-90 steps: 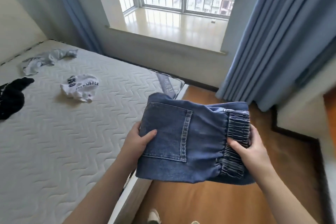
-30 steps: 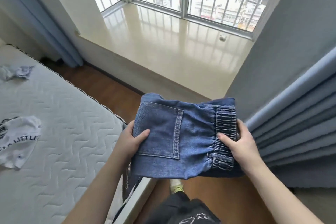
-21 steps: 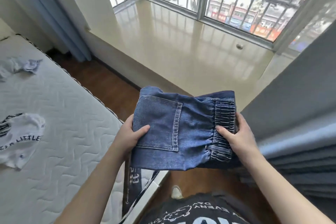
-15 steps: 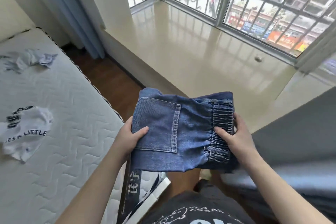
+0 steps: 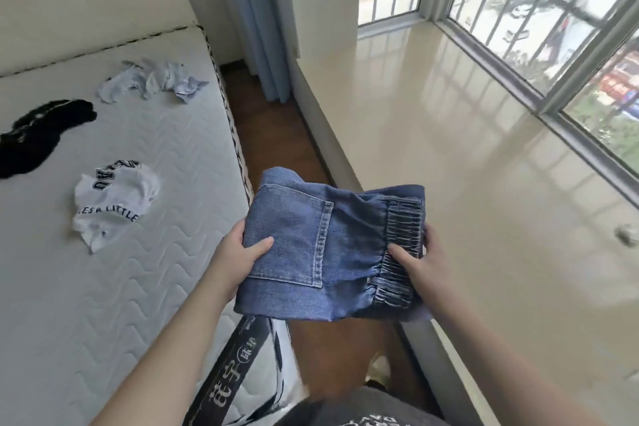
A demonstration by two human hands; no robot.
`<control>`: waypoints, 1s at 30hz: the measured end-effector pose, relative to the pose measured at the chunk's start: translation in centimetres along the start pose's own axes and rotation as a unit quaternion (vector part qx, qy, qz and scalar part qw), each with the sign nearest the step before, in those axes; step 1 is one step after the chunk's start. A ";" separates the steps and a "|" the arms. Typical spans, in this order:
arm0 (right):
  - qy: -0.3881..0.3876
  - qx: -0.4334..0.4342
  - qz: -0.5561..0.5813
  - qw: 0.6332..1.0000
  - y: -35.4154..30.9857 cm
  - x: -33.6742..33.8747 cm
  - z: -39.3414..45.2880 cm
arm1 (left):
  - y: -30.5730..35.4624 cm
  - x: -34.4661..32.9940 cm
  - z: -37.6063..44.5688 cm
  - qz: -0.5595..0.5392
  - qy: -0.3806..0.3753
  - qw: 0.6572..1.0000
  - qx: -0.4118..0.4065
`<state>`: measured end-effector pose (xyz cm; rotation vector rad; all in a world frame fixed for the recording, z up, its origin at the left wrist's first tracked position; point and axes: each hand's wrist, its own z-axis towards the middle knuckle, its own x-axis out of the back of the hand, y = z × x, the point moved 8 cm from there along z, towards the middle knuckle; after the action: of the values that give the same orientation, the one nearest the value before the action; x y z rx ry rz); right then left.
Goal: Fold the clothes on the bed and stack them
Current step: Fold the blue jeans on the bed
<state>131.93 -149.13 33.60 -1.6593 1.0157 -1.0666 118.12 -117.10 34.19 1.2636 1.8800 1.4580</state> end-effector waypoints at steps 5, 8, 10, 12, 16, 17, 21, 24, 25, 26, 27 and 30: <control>-0.069 0.015 -0.012 0.997 -1.9 -3.2 5.0 | 0.3 2.3 1.0 -0.022 0.064 0.998 -0.002; -0.108 0.027 -0.023 0.994 -3.2 -5.9 7.5 | 0.1 4.3 1.7 -0.044 0.100 0.994 0.012; -0.128 0.031 -0.025 0.991 -3.9 -8.0 9.0 | -0.3 5.8 2.5 -0.058 0.119 0.991 0.019; -0.149 0.029 -0.024 0.988 -4.3 -10.3 10.7 | -0.9 7.4 3.7 -0.071 0.134 0.988 0.023; -0.202 0.013 -0.026 0.979 -4.7 -15.7 14.5 | -1.9 11.1 6.6 -0.098 0.158 0.982 0.029; -0.215 0.010 -0.034 0.976 -4.9 -17.2 15.3 | -2.2 12.1 7.4 -0.108 0.163 0.980 0.030; -0.238 0.007 -0.064 0.969 -6.2 -22.8 18.5 | -2.8 16.5 10.3 -0.140 0.184 0.972 0.041; -0.248 0.008 -0.079 0.965 -7.2 -26.9 20.3 | -3.4 19.8 12.4 -0.148 0.194 0.968 0.052; -0.256 0.002 -0.081 0.963 -7.4 -28.1 20.8 | -3.6 20.7 13.1 -0.147 0.197 0.968 0.056; -0.263 -0.004 -0.082 0.961 -7.5 -29.2 21.2 | -3.7 21.5 13.8 -0.146 0.197 0.968 0.058; -0.268 -0.009 -0.084 0.960 -7.7 -30.4 21.7 | -3.8 22.3 14.4 -0.145 0.193 0.968 0.061; -0.277 -0.020 -0.094 0.956 -8.0 -33.1 23.6 | -4.1 23.9 16.7 -0.158 0.178 0.969 0.073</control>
<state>145.77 -110.34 28.70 -1.9643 0.5226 -0.6320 118.08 -88.08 29.01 0.7438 2.3341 1.4642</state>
